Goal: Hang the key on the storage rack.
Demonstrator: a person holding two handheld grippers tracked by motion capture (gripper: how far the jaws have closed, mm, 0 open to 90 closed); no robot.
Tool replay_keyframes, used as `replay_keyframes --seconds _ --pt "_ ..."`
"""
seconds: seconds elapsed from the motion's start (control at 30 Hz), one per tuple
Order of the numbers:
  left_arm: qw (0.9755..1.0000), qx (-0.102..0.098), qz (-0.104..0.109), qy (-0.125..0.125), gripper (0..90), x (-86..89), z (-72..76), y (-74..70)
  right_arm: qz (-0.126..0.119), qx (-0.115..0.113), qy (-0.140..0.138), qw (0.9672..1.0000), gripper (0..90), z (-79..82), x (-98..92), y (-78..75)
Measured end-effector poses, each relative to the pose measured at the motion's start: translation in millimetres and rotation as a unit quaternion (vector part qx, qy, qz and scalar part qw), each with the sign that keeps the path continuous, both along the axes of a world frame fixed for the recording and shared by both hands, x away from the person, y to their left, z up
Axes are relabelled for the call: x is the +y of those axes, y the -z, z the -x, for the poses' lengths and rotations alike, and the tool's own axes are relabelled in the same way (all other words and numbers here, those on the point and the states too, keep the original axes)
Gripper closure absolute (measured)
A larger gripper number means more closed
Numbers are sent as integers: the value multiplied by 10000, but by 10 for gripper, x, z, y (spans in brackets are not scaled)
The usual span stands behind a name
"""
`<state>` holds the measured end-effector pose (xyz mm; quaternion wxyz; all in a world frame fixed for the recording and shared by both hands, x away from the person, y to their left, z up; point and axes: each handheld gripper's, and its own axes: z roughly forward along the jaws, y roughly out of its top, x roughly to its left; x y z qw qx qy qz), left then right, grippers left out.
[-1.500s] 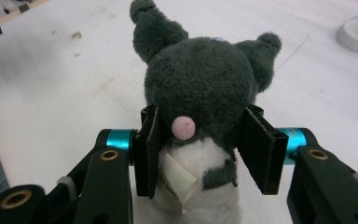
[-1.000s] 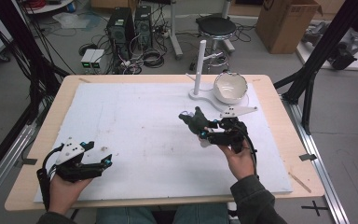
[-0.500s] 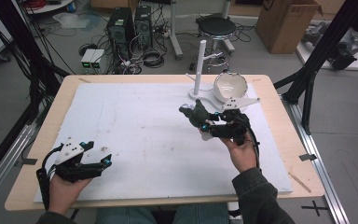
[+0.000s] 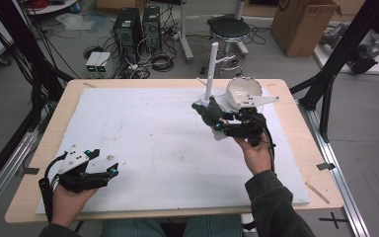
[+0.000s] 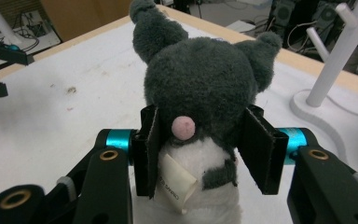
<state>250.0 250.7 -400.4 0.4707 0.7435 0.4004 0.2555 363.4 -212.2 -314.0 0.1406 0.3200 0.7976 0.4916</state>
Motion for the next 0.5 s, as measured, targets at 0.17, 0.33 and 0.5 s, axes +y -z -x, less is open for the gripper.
replay_keyframes --seconds 0.17,0.33,0.5 --pt "10000 6 12 -7 190 6 -2 0 53 -40 -16 10000 523 -69 14 -78" --pt "10000 -3 34 -24 190 13 -3 1 -26 -106 -3 9999 523 -134 1 -177" --pt "10000 -3 25 -24 190 16 -2 0 -72 -156 49 9998 523 -208 -26 -254"
